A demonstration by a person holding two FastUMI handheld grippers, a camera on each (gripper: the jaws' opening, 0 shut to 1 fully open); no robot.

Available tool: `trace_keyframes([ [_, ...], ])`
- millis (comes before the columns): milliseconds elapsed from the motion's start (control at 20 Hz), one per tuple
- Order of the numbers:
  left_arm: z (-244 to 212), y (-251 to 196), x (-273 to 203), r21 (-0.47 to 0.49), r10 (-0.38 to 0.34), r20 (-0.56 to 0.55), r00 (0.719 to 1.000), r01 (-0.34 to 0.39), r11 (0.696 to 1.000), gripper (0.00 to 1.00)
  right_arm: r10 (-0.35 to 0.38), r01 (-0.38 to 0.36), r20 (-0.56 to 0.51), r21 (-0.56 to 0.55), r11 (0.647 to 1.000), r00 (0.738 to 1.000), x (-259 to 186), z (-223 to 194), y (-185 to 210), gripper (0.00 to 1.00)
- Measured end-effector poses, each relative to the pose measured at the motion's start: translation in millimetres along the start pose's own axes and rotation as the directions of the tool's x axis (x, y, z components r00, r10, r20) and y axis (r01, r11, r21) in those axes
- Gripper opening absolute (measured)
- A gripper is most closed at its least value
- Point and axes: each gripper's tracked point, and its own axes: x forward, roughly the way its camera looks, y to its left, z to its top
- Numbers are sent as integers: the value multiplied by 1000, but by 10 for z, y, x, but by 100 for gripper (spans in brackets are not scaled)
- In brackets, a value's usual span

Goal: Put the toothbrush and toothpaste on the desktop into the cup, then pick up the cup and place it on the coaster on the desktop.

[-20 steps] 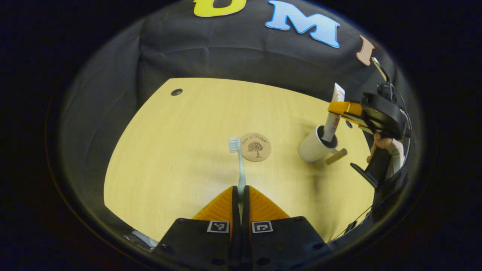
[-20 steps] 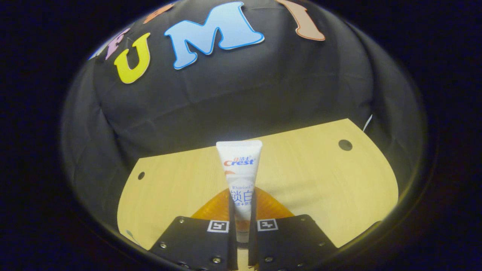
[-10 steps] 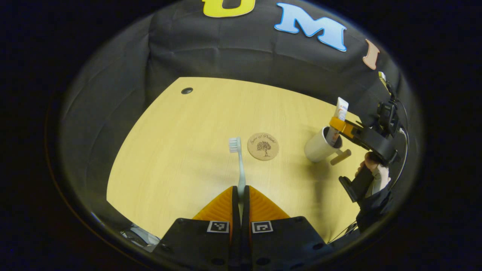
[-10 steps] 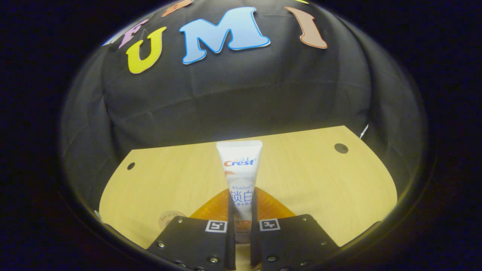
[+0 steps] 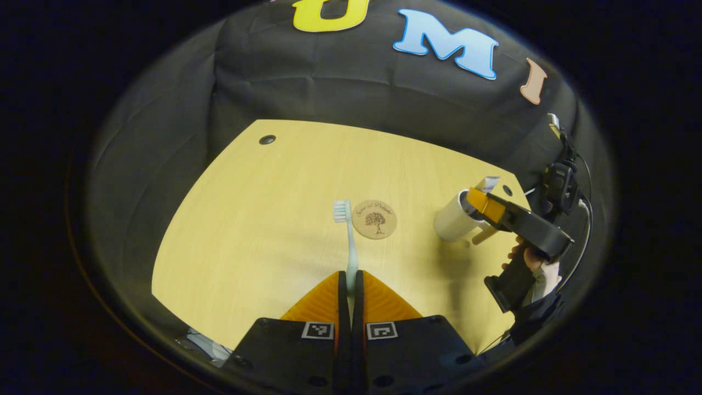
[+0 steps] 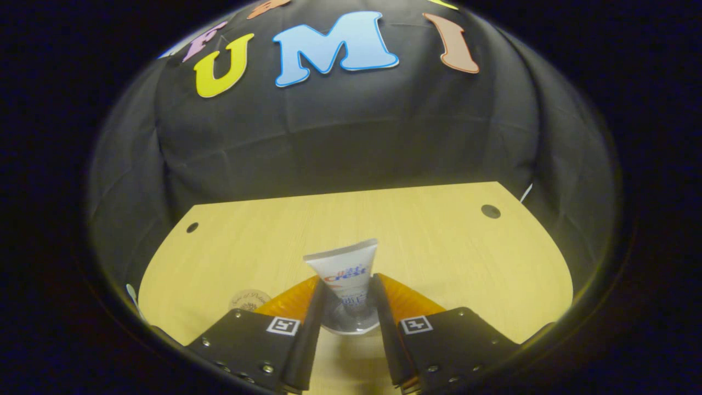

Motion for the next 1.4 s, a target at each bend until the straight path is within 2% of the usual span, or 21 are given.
trace_keyframes([
  [50,-30,28,12,2,-8,7,1000,8,1000,7,1,-1,14,7,1000,1000,-45,53,-2,58],
  [350,-88,149,465,20,-59,44,997,58,998,7,3,-10,119,55,998,993,-467,487,-101,58],
  [550,48,123,853,41,-127,86,988,123,991,8,-27,16,155,74,997,988,-733,605,-310,58],
  [650,219,12,1037,62,-186,111,976,180,982,8,-48,38,146,74,997,988,-835,546,-453,58],
  [850,508,-438,1358,112,-314,147,938,299,948,8,-93,81,111,107,991,989,-1033,345,-736,58],
  [1100,785,-1037,1442,189,-459,198,866,426,885,8,-127,119,44,157,980,991,-1196,57,-979,58],
  [1250,975,-1353,1506,239,-519,228,824,470,850,8,-148,144,13,181,973,989,-1253,-76,-1167,58],
  [1400,1154,-1588,1581,250,-552,252,795,497,831,7,-175,174,-10,183,968,984,-1304,-136,-1411,58],
])
